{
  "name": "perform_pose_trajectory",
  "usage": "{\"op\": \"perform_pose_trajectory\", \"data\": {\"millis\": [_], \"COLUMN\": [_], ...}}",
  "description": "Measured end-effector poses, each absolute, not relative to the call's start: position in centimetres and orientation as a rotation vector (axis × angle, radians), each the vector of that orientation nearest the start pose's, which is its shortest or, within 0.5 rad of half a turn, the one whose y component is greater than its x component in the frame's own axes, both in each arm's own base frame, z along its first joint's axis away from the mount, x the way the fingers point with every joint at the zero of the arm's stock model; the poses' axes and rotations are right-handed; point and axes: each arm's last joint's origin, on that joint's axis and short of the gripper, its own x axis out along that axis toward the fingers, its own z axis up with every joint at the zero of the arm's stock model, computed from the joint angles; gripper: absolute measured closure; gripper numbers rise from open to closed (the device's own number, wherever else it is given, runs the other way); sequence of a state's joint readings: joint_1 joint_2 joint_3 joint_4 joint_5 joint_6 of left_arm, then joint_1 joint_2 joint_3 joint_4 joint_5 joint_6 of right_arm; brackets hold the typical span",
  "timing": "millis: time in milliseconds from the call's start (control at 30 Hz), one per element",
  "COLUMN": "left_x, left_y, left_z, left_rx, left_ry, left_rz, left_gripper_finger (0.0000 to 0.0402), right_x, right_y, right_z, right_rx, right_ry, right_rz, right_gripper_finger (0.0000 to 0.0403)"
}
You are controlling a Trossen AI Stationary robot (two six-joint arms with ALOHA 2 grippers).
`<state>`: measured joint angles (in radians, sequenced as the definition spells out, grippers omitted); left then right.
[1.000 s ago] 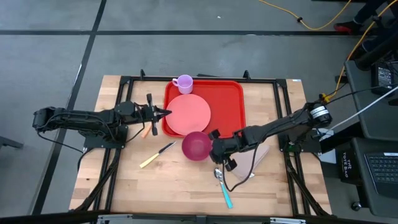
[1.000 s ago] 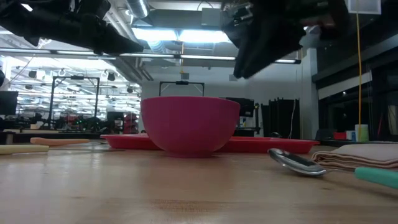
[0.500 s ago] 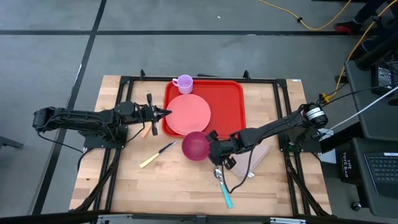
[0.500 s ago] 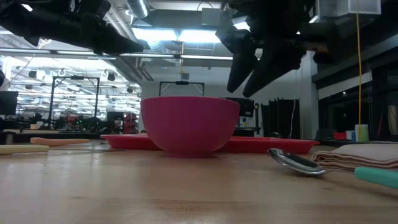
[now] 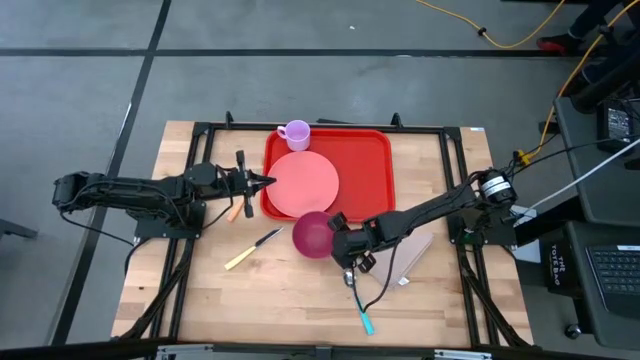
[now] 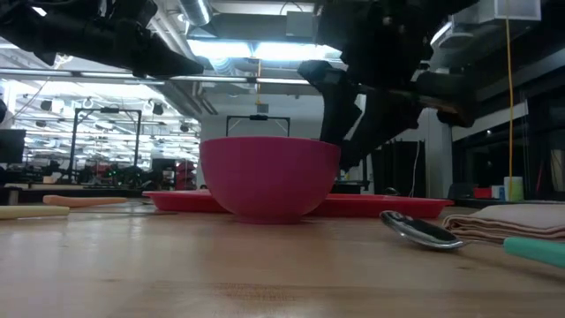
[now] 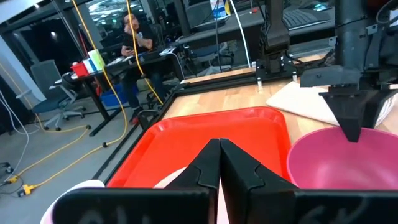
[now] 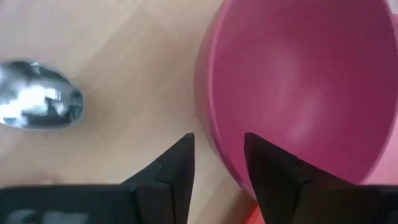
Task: Set up tray
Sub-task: Put the dark pink bowl on the pink plate
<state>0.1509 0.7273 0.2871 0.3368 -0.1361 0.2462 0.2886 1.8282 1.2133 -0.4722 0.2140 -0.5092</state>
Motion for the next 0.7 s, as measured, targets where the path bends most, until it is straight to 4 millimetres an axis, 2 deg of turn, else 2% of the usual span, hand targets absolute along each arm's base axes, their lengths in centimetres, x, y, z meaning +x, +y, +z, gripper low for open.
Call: {"op": "perform_pose_trajectory", "data": {"millis": [100,267,333,700], "left_x": [16.35,16.35,16.35,16.35], "left_y": [2.88,2.88,2.88,2.88], "left_z": [21.91,21.92,21.92,21.92], "left_rx": [0.244,0.245,0.246,0.246], "left_ry": [0.137,0.136,0.136,0.136], "left_rz": [0.273,0.273,0.273,0.273], "left_gripper_finger": [0.0398,0.0396,0.0399,0.0397], "right_x": [35.31,35.45,35.55,35.53], "right_y": [9.76,9.45,9.33,9.16], "right_z": [18.13,18.11,18.16,18.56], "right_rx": [-0.728,-0.67,-0.625,-0.629], "right_ry": [1.029,1.02,1.003,0.99], "right_rz": [0.338,0.397,0.456,0.448], "right_gripper_finger": [0.0291,0.0383,0.0387,0.0391]}}
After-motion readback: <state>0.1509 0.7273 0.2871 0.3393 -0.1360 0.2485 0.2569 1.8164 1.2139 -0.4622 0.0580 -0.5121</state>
